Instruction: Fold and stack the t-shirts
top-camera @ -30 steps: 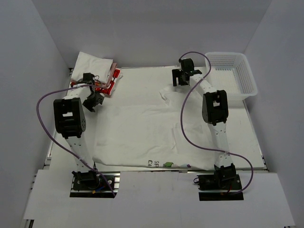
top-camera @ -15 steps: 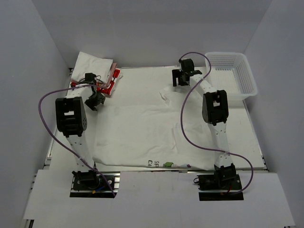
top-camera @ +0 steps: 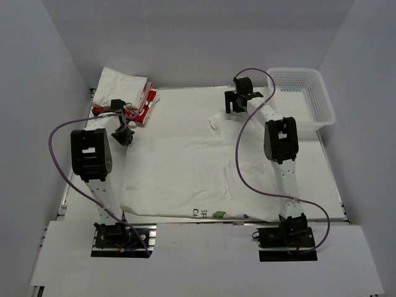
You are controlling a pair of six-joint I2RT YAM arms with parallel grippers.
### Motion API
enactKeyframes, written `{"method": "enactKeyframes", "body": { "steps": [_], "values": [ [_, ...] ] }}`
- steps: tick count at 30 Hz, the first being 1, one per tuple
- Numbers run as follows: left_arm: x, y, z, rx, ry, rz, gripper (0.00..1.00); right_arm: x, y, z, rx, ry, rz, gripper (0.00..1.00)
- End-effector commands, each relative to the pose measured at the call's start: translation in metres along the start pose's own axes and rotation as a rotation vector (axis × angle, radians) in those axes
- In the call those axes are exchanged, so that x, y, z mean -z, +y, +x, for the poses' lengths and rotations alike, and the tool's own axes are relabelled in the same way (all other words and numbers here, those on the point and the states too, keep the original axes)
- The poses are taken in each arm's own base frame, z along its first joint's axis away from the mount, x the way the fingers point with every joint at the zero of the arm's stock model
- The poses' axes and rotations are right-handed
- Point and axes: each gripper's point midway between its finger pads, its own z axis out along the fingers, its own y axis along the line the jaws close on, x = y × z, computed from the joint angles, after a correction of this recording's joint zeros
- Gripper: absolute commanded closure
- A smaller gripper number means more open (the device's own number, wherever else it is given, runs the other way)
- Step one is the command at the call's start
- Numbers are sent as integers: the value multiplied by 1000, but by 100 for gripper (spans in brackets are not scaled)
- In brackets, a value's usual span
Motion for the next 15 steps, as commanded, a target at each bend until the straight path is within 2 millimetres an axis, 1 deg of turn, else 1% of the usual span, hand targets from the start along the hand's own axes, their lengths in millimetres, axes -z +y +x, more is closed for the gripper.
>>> {"method": "enactKeyframes", "body": {
  "steps": [1, 2, 3, 5, 8, 9, 10, 11, 12, 14, 15],
  "values": [
    [-11, -8, 17, -40, 79, 26, 100, 13, -7, 12, 41, 55, 35, 10],
    [-13, -10, 18, -57, 86, 32, 100, 12, -5, 14, 48, 57, 35, 10],
    [-14, -14, 14, -53, 70, 48, 100, 13, -7, 13, 50, 57, 41, 10],
    [-8, -19, 5, -71, 38, 77, 100, 12, -6, 12, 68, 49, 50, 10],
    [6, -28, -10, -79, -30, 136, 100, 11, -2, 2, 73, 19, 49, 10],
    [11, -34, -15, -73, -53, 170, 100, 10, -1, 0, 64, 12, 43, 10],
    [23, -39, -24, -79, -89, 199, 100, 8, -1, -8, 42, -18, 44, 10],
    [29, -42, -29, -85, -111, 216, 100, 9, -1, -12, 26, -32, 39, 10],
    [33, -44, -30, -83, -116, 236, 100, 9, 3, -16, -3, -45, 14, 10],
    [44, -50, -38, -84, -154, 279, 100, 10, 6, -21, -27, -58, 3, 10],
    [52, -52, -39, -82, -165, 304, 100, 9, 6, -17, -56, -45, 5, 10]
  ]
}}
